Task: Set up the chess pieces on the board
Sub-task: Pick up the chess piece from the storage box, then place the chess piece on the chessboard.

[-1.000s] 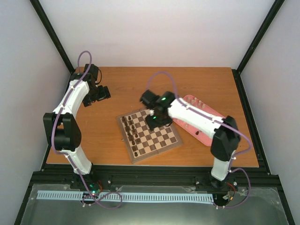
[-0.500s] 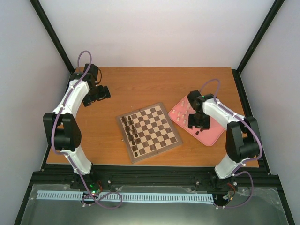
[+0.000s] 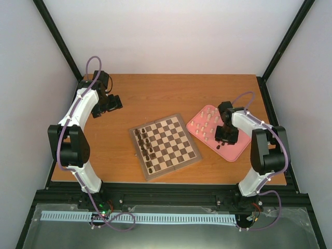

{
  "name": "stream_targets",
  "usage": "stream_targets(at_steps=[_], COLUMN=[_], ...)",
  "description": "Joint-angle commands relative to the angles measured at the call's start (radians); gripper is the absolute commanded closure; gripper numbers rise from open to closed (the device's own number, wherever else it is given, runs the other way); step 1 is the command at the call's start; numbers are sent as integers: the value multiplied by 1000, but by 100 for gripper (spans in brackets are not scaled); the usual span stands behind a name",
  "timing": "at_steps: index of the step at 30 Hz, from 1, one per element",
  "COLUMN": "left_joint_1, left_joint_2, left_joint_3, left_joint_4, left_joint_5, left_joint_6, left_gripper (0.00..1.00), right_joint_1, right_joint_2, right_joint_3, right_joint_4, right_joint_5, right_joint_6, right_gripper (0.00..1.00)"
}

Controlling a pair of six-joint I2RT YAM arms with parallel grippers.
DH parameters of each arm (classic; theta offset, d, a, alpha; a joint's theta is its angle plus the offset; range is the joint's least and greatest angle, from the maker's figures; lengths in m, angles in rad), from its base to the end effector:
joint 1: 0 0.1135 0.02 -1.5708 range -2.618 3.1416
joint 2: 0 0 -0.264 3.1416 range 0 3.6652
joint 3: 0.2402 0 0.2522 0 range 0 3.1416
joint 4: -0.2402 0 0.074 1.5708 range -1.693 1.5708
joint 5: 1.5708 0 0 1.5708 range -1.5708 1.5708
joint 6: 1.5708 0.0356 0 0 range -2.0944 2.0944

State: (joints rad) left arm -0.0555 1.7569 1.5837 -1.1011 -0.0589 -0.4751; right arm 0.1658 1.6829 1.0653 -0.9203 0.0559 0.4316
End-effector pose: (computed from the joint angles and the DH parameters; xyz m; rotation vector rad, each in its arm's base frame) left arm 0.3521 -0.0175 0.2851 -0.6037 2.7752 -0.0305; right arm 0.2840 0.0455 0.1734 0.4113 3.0655 -0.0677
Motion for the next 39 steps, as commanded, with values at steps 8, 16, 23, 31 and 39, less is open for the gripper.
stream_targets(at_steps=[8, 16, 23, 31, 39], left_joint_1=[-4, -5, -6, -6, -6], left_joint_2=[26, 34, 28, 25, 26], left_joint_3=[47, 53, 55, 59, 70], left_joint_4=[-16, -18, -20, -17, -16], left_joint_5=[-4, -6, -9, -8, -5], left_joint_6=[-2, -2, -2, -5, -5], left_gripper=[0, 0, 0, 0, 0], right_joint_1=[-36, -44, -16, 305, 693], right_joint_2=[40, 39, -26, 14, 170], right_joint_3=[-15, -14, 84, 330, 520], right_joint_4=[45, 46, 0, -151, -257], right_joint_5=[-41, -36, -6, 18, -16], right_joint_6=[-2, -3, -25, 30, 38], right_gripper=[71, 97, 97, 97, 97])
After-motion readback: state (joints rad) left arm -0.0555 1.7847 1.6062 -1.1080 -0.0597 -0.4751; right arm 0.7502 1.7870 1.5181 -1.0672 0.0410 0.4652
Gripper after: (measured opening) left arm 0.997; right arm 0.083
